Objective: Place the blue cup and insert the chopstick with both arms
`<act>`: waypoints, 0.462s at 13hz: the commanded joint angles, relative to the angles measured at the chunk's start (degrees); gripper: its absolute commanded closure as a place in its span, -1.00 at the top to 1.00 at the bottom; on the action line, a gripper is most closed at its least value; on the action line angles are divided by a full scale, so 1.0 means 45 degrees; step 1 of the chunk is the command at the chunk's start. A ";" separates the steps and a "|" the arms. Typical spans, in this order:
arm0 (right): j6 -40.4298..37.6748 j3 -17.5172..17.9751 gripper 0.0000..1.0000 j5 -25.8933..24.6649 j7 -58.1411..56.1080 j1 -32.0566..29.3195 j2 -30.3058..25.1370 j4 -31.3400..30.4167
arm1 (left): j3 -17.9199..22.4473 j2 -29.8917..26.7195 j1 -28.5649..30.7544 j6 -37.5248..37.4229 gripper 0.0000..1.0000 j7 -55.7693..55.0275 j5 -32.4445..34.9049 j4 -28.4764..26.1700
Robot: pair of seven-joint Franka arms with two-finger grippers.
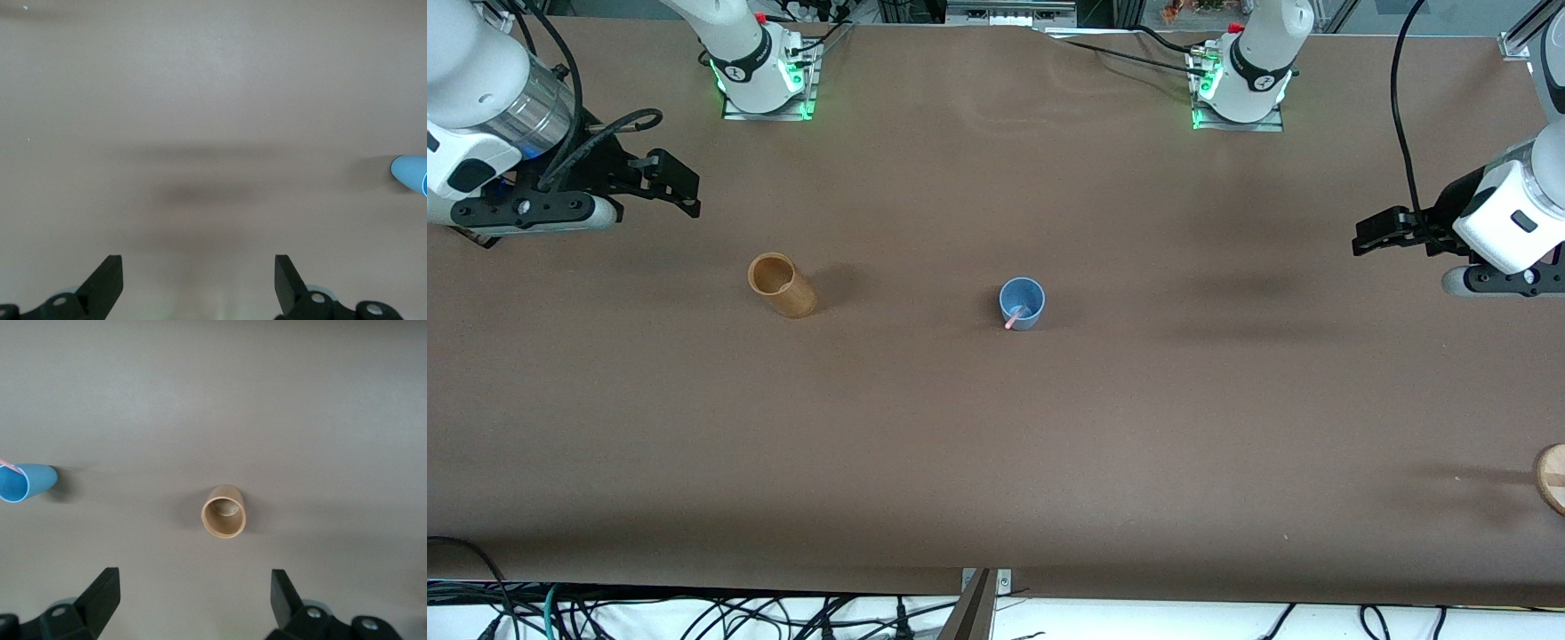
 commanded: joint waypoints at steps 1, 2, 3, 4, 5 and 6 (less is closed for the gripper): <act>0.0017 0.0075 1.00 0.0366 0.0076 -0.0069 0.0031 -0.0084 | -0.0043 0.0096 -0.0018 -0.0206 1.00 0.0199 0.0242 0.0340; -0.0001 0.0076 1.00 0.0346 0.0057 -0.0069 0.0031 -0.0064 | -0.0043 0.0096 -0.0038 -0.0206 1.00 0.0218 0.0242 0.0340; -0.0040 0.0076 1.00 0.0346 0.0038 -0.0069 -0.0008 -0.0064 | -0.0043 0.0096 -0.0019 -0.0206 1.00 0.0238 0.0242 0.0340; -0.0079 0.0056 1.00 0.0365 0.0018 -0.0069 -0.0066 -0.0084 | -0.0043 0.0096 -0.0018 -0.0206 1.00 0.0238 0.0222 0.0340; -0.0080 0.0075 1.00 0.0192 -0.0040 -0.0069 -0.0086 -0.0084 | -0.0043 0.0096 -0.0018 -0.0206 1.00 0.0238 0.0222 0.0340; -0.0080 0.0056 1.00 0.0151 -0.0079 -0.0069 -0.0086 -0.0064 | -0.0043 0.0096 -0.0018 -0.0206 1.00 0.0238 0.0222 0.0340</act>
